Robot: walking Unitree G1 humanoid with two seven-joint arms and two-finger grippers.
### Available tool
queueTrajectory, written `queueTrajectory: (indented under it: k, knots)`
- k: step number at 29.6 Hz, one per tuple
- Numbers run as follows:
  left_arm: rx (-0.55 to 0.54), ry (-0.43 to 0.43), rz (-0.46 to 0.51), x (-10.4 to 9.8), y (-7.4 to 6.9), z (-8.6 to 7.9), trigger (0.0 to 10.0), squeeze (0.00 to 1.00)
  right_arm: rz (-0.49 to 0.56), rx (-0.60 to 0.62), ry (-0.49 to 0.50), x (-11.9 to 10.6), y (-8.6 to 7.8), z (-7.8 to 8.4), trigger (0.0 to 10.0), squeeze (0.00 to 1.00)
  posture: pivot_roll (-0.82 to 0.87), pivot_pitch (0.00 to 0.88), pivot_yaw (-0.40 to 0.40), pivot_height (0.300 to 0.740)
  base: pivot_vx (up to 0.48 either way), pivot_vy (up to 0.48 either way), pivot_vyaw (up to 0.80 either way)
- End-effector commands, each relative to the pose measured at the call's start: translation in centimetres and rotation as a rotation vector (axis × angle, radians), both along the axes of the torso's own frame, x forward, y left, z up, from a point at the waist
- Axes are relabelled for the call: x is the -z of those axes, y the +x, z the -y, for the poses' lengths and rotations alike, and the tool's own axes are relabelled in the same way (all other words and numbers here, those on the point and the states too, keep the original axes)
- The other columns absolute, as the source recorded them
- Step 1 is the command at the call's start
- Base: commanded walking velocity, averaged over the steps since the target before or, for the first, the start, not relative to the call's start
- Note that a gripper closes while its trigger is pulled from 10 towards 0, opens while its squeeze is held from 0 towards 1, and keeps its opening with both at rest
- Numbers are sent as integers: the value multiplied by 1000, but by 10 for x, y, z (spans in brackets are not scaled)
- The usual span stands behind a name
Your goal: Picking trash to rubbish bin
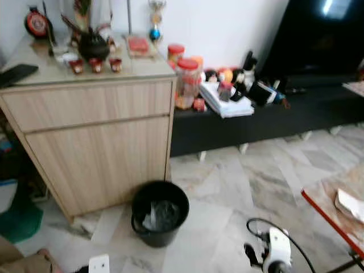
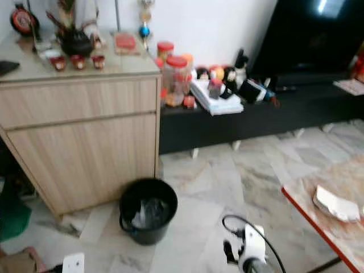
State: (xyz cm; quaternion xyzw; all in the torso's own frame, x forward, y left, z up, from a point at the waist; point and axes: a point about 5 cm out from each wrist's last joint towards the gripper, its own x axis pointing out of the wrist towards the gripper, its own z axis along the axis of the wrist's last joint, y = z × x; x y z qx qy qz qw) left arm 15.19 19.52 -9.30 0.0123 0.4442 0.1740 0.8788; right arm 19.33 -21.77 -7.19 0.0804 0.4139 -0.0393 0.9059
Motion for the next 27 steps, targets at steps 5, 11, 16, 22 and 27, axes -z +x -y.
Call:
queueTrajectory:
  k: [5, 11, 16, 22, 27]
  knots:
    - [25, -8, -10, 0, 3, 6, 10000, 0, 19, 14, -6, -4, 6, 3, 10000, 0, -12, 12, -115, 740, 0, 0, 0]
    - [20, -15, -1, -1, 5, 7, 10000, 0, 22, 24, 0, -4, 6, 2, 10000, 0, -14, 23, -112, 740, 0, 0, 0]
    - [21, -10, -1, -1, 7, 6, 10000, 0, 21, 28, 5, -4, 8, 1, 10000, 0, -12, 33, -109, 740, 0, 0, 0]
    - [26, -2, -5, -2, 8, 4, 10000, 0, 11, 37, 11, -3, 8, -1, 10000, 0, -8, 40, -94, 740, 0, 0, -623]
    - [33, 7, -4, -3, 9, 1, 10000, 0, 6, 57, 25, -2, 7, -4, 10000, 0, -1, 42, -83, 740, 0, 0, -800]
